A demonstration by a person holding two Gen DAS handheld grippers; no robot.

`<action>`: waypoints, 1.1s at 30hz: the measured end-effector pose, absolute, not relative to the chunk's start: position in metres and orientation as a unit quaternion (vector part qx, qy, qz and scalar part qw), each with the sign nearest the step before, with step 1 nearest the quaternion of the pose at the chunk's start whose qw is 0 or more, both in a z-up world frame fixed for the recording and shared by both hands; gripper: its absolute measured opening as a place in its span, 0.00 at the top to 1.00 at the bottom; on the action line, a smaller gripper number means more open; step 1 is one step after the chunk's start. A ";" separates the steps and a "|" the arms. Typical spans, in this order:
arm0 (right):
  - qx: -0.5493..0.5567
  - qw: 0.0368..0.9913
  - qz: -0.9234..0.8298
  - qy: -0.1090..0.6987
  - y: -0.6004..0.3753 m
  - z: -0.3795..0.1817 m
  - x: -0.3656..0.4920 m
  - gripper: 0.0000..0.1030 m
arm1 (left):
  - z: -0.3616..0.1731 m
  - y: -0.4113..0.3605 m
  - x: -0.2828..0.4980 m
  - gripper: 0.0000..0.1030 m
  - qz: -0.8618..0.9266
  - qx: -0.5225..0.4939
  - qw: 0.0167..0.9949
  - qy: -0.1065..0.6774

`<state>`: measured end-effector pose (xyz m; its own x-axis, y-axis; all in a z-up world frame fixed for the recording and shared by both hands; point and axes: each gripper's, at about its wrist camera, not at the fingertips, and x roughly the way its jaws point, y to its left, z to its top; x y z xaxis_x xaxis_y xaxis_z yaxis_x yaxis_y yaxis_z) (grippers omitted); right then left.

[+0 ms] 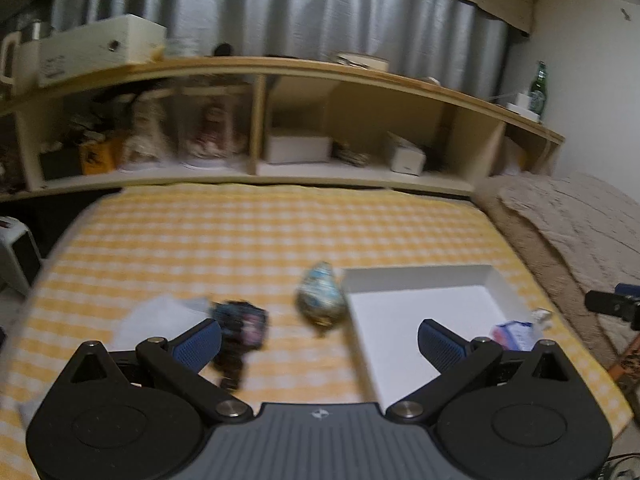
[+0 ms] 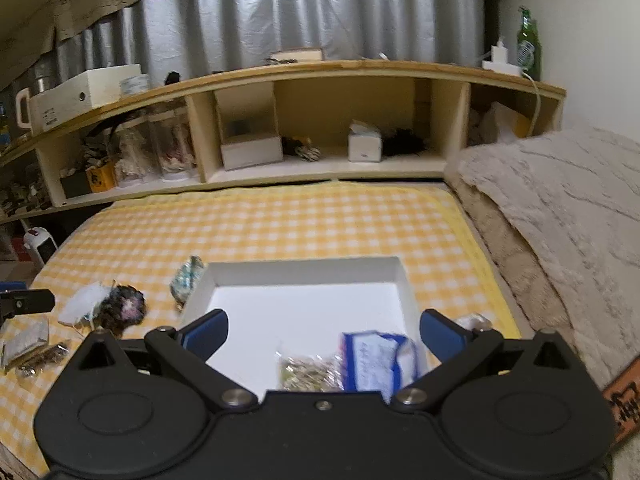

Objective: Organize soft objects
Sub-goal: 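Move both tools back toward the remaining items beside the box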

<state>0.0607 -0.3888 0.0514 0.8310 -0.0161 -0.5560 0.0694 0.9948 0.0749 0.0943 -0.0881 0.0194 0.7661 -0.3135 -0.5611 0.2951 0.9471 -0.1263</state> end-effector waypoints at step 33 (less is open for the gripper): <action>0.062 0.958 0.096 0.264 -0.197 0.009 0.176 0.00 | -0.077 0.083 0.158 0.00 -0.139 0.082 0.904 0.397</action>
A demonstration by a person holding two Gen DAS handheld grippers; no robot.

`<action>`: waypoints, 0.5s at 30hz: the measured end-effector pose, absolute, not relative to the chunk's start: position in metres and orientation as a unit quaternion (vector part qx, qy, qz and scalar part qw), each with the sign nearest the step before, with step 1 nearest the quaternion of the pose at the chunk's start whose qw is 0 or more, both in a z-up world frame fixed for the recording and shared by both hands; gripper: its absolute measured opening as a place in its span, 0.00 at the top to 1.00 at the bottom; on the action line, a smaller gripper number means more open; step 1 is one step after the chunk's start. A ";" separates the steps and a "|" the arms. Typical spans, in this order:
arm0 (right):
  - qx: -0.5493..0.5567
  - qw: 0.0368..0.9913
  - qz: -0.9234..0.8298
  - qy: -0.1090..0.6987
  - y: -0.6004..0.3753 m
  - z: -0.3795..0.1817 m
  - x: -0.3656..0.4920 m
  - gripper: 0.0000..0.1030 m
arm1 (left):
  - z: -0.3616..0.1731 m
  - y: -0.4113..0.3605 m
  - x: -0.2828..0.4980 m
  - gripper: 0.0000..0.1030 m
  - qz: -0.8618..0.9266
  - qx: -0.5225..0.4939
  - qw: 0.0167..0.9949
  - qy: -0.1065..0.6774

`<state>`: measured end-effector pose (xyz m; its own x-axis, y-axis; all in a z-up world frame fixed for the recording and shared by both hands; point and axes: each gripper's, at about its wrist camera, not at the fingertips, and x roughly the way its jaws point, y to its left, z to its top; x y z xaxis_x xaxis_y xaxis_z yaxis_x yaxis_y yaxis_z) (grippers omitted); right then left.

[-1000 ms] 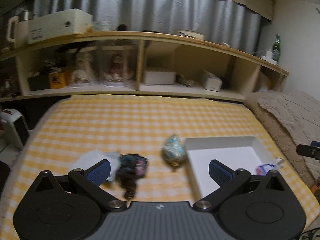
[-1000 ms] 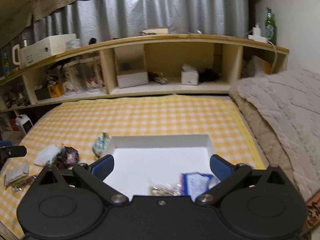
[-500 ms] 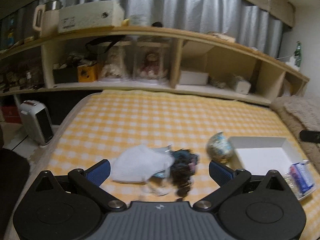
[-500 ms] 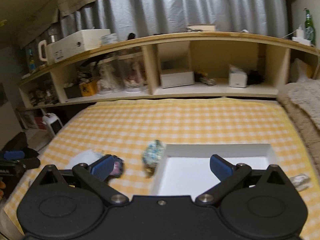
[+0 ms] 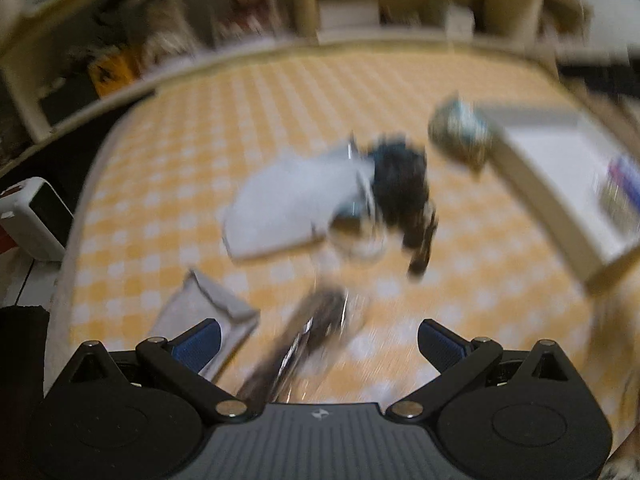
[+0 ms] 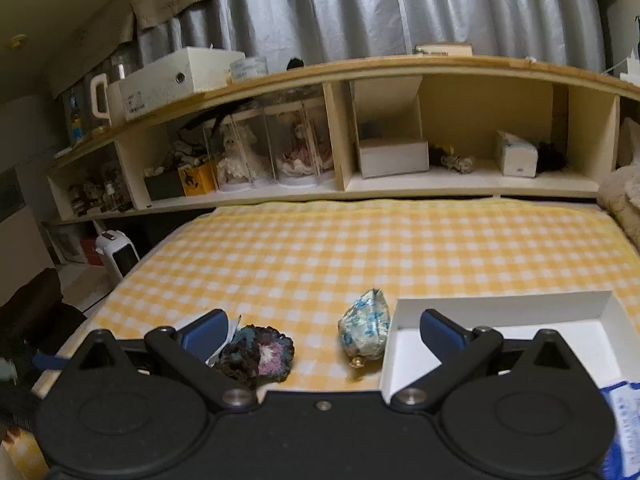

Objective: Organize soft objects
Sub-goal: 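Move both tools back toward the remaining items beside the box, then grasp the bagged dark cable with the left tool while the right tool grasps the crocheted scrunchie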

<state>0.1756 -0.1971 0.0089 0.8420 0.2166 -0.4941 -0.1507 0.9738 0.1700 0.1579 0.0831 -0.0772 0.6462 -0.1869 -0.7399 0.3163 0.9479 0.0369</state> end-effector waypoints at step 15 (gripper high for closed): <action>0.066 0.941 0.127 0.308 -0.158 -0.050 0.241 0.00 | -0.136 0.085 0.180 0.07 -0.193 0.066 0.816 0.541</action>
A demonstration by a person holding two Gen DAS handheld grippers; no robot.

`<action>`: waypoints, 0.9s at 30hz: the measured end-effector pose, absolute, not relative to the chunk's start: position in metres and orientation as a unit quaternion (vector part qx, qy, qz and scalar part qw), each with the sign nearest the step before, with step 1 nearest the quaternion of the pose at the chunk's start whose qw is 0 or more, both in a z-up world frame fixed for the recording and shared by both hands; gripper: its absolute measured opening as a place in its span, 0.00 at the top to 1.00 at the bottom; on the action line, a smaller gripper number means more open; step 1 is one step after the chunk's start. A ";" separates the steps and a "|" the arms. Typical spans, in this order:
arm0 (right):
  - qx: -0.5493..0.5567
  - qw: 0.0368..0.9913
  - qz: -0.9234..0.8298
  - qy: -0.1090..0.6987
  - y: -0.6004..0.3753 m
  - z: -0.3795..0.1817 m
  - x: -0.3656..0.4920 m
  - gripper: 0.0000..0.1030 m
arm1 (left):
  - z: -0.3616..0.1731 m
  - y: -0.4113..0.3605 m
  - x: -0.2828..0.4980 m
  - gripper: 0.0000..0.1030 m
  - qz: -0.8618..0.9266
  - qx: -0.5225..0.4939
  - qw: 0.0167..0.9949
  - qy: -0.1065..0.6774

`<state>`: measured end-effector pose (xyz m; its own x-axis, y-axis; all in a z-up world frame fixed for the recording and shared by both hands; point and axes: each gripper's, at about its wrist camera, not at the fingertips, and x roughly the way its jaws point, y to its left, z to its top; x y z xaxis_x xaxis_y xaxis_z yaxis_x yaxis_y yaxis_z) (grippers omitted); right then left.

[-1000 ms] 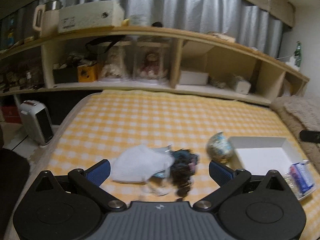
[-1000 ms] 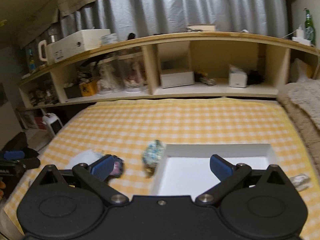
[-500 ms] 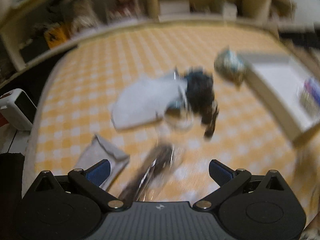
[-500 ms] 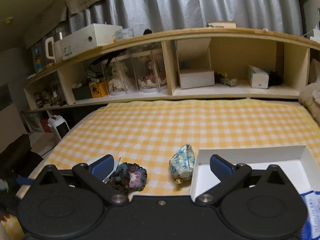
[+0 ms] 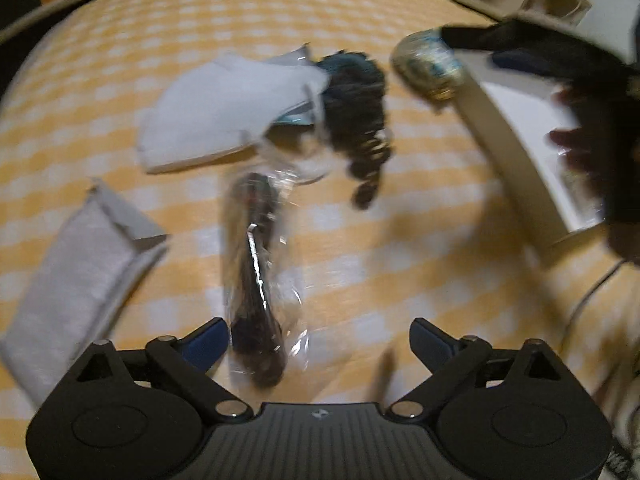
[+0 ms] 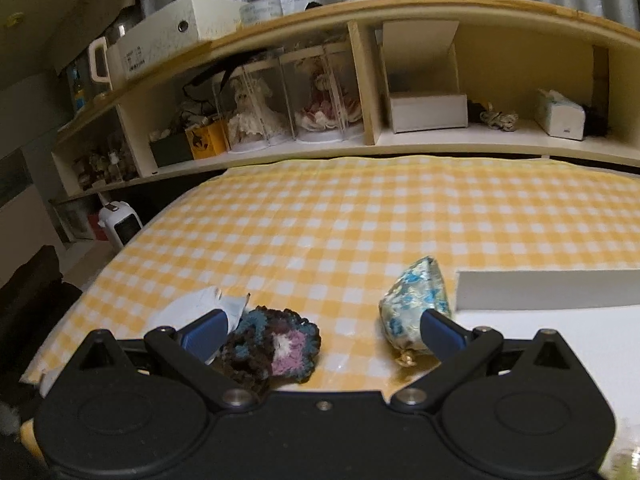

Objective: Organize soft objects
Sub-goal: 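Grasp the bagged dark cable with the left tool while the right tool grasps the crocheted scrunchie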

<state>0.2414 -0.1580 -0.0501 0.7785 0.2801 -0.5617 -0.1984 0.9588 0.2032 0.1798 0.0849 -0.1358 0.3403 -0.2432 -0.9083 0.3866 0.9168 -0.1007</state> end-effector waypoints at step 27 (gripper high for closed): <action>0.124 0.889 0.191 0.396 -0.107 -0.119 0.284 0.50 | -0.136 0.062 0.206 0.43 -0.086 0.026 0.856 0.509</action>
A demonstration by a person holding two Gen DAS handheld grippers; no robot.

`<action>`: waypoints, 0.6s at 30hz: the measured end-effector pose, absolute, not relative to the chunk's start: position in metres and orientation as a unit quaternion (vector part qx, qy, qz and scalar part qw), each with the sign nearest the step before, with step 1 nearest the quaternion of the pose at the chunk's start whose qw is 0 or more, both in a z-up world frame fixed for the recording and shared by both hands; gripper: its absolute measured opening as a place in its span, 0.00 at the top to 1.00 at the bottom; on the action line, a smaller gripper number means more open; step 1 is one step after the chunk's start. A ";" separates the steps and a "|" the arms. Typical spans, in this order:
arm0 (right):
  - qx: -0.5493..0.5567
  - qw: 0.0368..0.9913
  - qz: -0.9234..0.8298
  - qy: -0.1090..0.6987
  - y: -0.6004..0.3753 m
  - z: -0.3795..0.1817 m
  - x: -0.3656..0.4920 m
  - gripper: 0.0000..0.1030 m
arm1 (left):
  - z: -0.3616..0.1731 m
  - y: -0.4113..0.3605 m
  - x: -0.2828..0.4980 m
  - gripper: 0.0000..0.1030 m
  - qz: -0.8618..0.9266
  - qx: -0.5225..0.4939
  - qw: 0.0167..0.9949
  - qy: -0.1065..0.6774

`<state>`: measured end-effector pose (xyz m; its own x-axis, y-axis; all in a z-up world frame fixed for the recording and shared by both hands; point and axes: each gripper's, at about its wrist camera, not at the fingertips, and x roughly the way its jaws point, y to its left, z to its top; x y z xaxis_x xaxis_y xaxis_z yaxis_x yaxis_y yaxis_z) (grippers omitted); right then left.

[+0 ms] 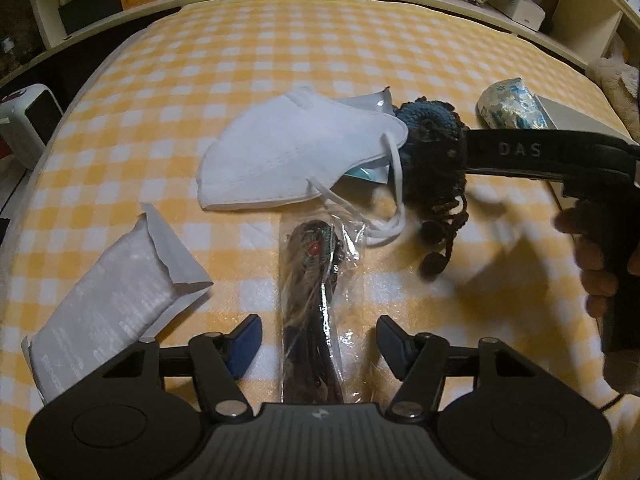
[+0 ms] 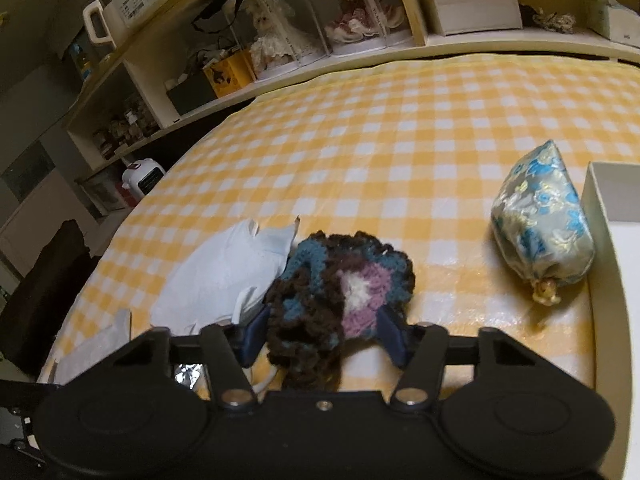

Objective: Organize soft objects
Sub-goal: 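Grasp the bagged dark cable with the left tool while the right tool grasps the crocheted scrunchie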

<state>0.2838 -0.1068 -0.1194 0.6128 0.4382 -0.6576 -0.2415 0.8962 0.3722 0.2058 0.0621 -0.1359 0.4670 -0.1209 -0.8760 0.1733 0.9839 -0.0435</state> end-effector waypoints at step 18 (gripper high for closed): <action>0.092 0.889 0.165 0.418 -0.136 -0.096 0.232 0.85 | -0.132 0.071 0.194 0.73 -0.065 -0.009 0.864 0.499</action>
